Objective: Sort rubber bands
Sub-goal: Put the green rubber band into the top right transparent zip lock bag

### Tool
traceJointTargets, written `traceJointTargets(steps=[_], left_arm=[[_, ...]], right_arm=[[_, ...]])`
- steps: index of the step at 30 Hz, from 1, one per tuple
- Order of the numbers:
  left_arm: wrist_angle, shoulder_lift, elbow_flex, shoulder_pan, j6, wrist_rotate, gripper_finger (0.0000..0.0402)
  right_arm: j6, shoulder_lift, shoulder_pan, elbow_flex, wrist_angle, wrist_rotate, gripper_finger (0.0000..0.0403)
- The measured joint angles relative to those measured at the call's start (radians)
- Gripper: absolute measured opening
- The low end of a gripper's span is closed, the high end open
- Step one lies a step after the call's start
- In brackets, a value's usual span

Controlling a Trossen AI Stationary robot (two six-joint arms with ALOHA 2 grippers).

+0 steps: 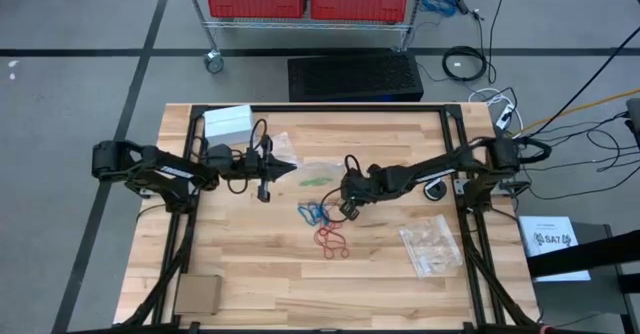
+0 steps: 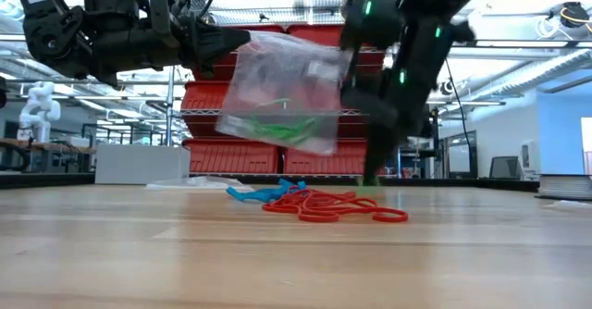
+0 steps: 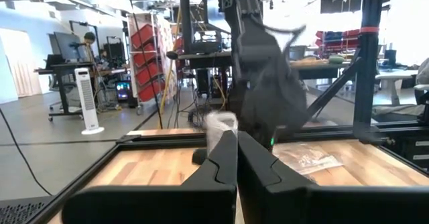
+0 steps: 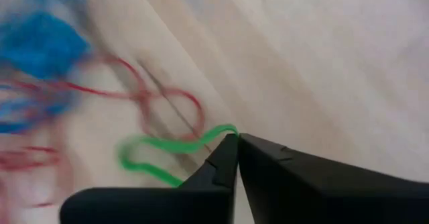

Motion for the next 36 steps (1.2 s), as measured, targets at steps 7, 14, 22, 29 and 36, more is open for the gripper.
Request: traceJointTargets(steps=[7, 14, 22, 29, 36], left_arm=[[-0.001, 0.000, 0.000, 0.000, -0.001, -0.008, 0.0000], [-0.005, 0.000, 0.000, 0.000, -0.002, -0.034, 0.0000], [-0.047, 0.000, 0.000, 0.004, 0.009, -0.072, 0.0000], [-0.054, 0.000, 0.000, 0.019, 0.000, -0.074, 0.0000], [-0.060, 0.000, 0.000, 0.019, 0.000, -0.074, 0.0000]], right_arm=[[-0.094, -0.186, 0.061, 0.002, 0.053, 0.099, 0.0002], [-0.200, -0.296, 0.112, 0.023, 0.135, 0.232, 0.0001], [-0.430, -0.245, 0.127, 0.234, 0.133, 0.464, 0.0000], [-0.598, -0.164, 0.098, 0.358, 0.126, 0.532, 0.0000], [-0.649, -0.096, 0.052, 0.380, 0.125, 0.531, 0.0000]])
